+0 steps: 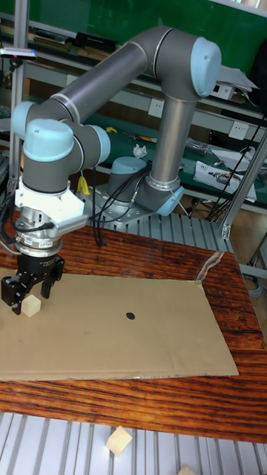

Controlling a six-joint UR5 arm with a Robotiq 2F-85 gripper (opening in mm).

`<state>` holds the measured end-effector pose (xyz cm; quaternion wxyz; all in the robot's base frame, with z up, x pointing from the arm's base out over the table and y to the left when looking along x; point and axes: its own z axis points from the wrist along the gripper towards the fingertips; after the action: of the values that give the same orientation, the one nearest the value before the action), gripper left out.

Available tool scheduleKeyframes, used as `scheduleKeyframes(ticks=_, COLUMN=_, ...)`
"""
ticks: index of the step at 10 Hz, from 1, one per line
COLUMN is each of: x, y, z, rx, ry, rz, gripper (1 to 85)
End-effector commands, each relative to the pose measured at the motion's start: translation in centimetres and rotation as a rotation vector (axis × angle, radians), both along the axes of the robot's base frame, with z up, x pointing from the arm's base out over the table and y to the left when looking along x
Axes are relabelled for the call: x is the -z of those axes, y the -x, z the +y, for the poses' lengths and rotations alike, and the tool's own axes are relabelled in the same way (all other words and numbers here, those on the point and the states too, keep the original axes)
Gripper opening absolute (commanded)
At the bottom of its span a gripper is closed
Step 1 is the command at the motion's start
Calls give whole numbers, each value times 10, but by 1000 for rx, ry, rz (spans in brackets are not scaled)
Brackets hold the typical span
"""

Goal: Pick up one small block

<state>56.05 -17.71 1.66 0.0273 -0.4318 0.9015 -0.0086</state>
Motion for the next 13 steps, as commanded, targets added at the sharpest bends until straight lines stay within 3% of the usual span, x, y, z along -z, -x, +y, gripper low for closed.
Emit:
scheduleKeyframes(ticks=1, x=6, y=-3, z=4, rx=15, ry=-17, rz=2, gripper=593)
scheduleKeyframes(ticks=5, x=1, y=3, z=5, rx=102, ry=-13, rz=21, gripper=17)
scheduleKeyframes(ticks=6, x=-7, y=9, z=9, rx=154, ry=-19, rz=40, gripper=10)
scheduleKeyframes(ticks=7, x=-20, y=15, z=29, rx=261, ry=-73, rz=69, gripper=10)
scheduleKeyframes(ticks=8, x=-37, y=18, z=59, rx=385, ry=-165, rz=111, gripper=10)
scheduleKeyframes(ticks=9, x=-51, y=11, z=78, rx=509, ry=-205, rz=110, gripper=10)
scheduleKeyframes(ticks=11, x=-65, y=-12, z=103, rx=753, ry=-219, rz=45, gripper=10)
scheduleKeyframes(ticks=13, x=-63, y=-24, z=107, rx=819, ry=-184, rz=-31, gripper=10)
